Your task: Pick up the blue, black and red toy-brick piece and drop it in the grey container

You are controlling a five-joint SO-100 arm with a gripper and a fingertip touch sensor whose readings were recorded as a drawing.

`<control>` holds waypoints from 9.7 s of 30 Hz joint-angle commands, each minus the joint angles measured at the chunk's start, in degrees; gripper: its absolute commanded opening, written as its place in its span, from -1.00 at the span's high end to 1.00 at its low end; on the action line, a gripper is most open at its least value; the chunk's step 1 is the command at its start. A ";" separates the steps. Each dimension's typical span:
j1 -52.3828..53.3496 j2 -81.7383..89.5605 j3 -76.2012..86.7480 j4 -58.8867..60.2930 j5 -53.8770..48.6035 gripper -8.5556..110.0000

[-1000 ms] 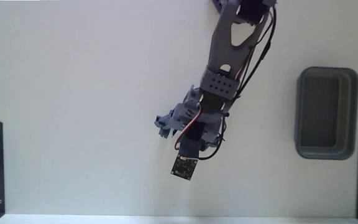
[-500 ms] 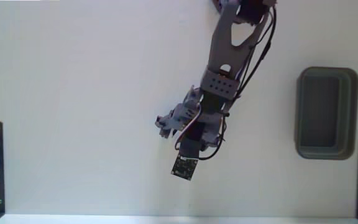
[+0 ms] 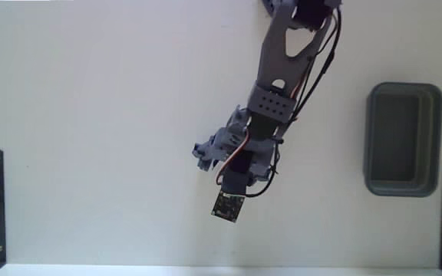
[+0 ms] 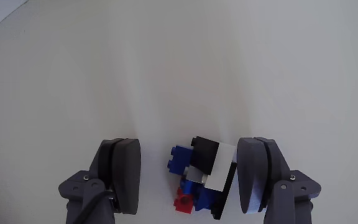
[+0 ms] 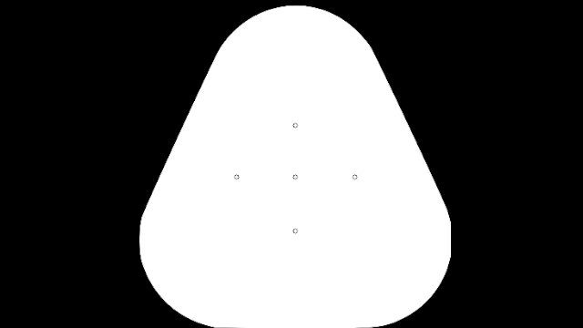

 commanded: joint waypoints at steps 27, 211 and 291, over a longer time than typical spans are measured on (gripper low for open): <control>0.99 1.85 -0.36 -0.79 0.09 -0.58; 0.99 2.62 -24.27 23.89 0.09 0.08; -34.90 3.23 -39.41 39.71 0.09 0.08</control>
